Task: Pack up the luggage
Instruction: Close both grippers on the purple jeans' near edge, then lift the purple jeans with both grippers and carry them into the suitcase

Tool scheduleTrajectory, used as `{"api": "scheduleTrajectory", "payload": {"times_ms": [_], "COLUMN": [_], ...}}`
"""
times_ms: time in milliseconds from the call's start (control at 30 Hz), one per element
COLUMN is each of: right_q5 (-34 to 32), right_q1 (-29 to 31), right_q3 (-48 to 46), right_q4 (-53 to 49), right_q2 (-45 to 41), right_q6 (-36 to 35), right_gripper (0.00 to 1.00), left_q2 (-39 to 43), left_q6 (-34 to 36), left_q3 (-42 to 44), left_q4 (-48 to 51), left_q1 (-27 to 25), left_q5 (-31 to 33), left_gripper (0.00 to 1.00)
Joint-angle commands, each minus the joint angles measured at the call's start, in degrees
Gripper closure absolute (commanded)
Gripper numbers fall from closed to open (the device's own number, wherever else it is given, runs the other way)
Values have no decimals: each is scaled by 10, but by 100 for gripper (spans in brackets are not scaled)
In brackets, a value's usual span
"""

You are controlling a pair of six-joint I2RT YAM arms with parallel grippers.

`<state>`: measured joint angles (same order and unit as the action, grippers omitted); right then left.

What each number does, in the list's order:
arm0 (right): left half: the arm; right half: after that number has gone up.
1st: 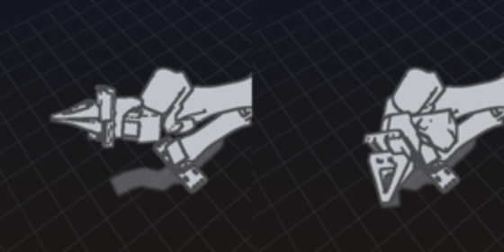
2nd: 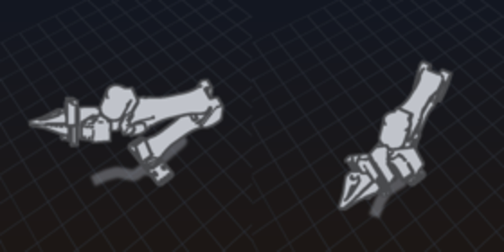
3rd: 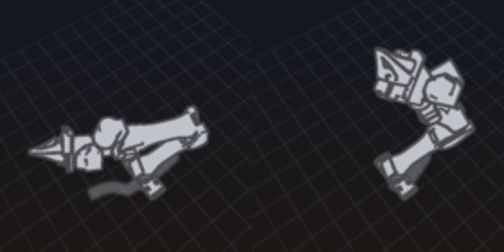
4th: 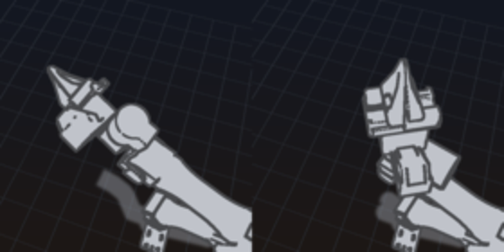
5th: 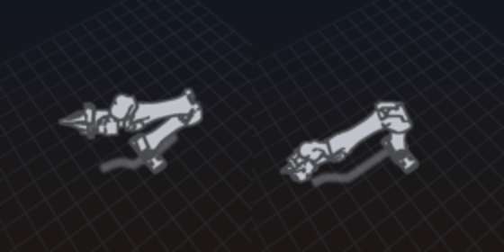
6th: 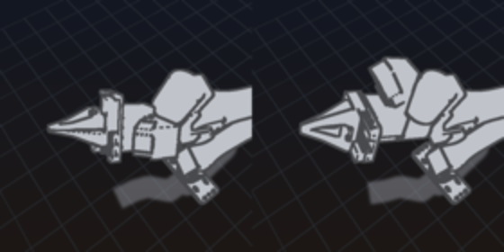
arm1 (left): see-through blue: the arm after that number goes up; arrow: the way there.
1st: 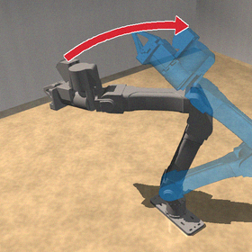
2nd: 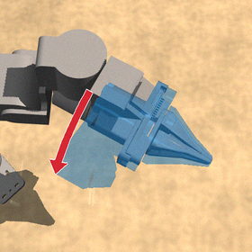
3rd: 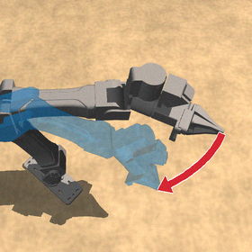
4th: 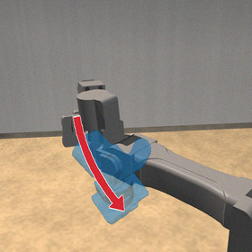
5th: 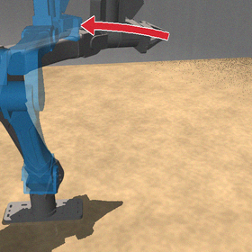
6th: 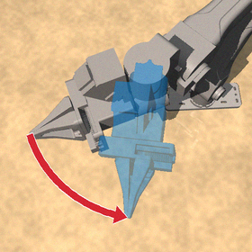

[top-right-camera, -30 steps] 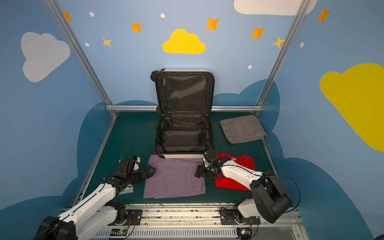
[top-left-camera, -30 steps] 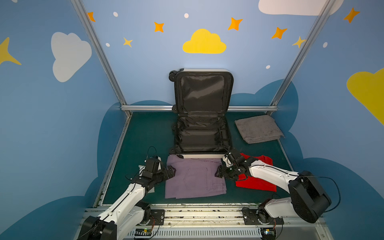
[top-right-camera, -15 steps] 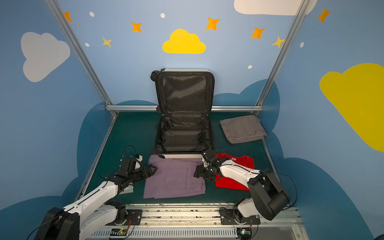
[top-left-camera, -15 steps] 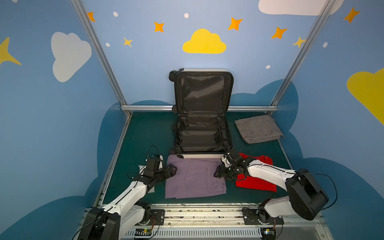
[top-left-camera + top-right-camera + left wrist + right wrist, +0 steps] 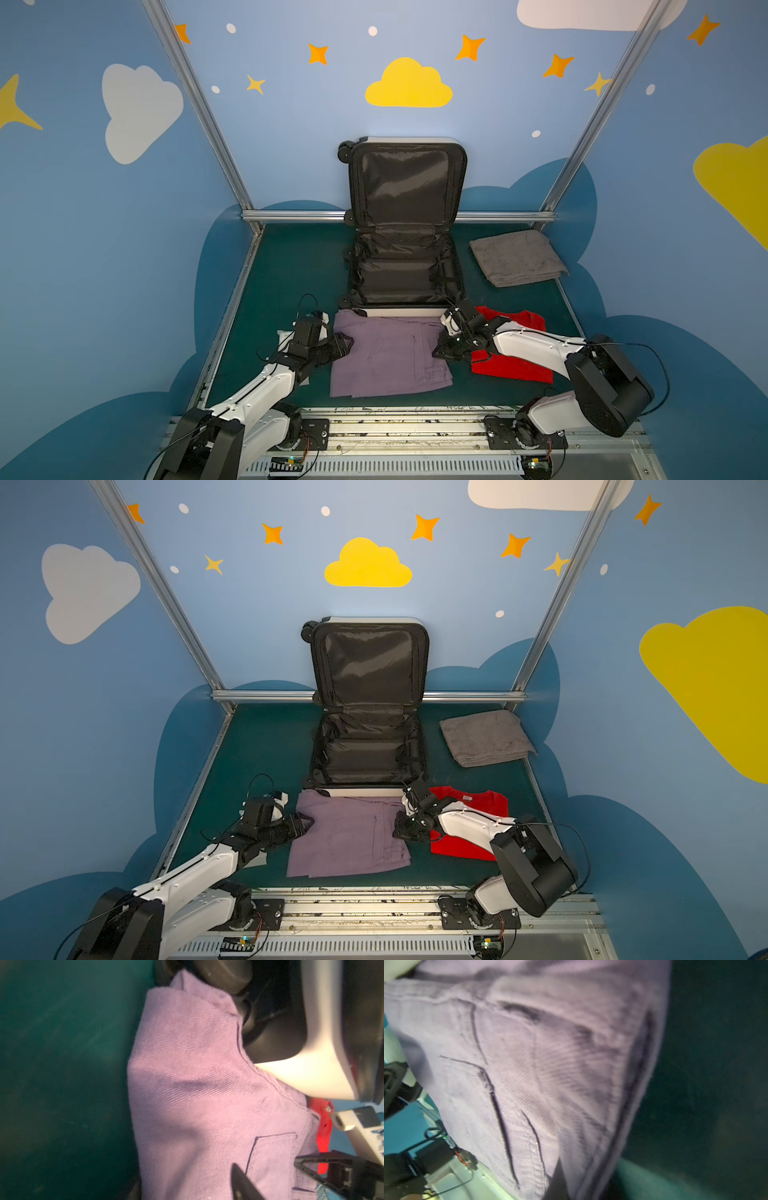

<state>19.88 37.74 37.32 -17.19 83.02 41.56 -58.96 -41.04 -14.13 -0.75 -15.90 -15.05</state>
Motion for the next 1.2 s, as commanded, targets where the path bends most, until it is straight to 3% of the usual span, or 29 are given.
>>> {"api": "scheduleTrajectory", "payload": {"times_ms": [0,167,200,467,633,1033,1167], "right_q5": [22,39,44,46,55,71,33], "right_q1": [5,6,8,44,61,58,44], "right_q3": [-11,-8,-5,49,89,233,229], "right_q4": [10,12,9,-36,-61,-167,-112], "right_q2": [8,-6,-11,-62,-87,-138,-161], "right_q6": [-3,-8,-10,-14,-16,-58,-56], "right_gripper": [100,100,100,100,100,100,100], "left_q2": [11,55,72,232,268,193,126], "left_q6": [-6,-20,-25,-41,-41,11,28], "left_q3": [11,4,1,-53,-113,-339,-398], "left_q4": [10,30,41,148,199,258,234], "left_q1": [-4,-4,-4,-7,-7,-7,-7], "left_q5": [-24,-24,-21,13,35,40,28], "left_gripper": [53,94,97,97,97,97,97]}}
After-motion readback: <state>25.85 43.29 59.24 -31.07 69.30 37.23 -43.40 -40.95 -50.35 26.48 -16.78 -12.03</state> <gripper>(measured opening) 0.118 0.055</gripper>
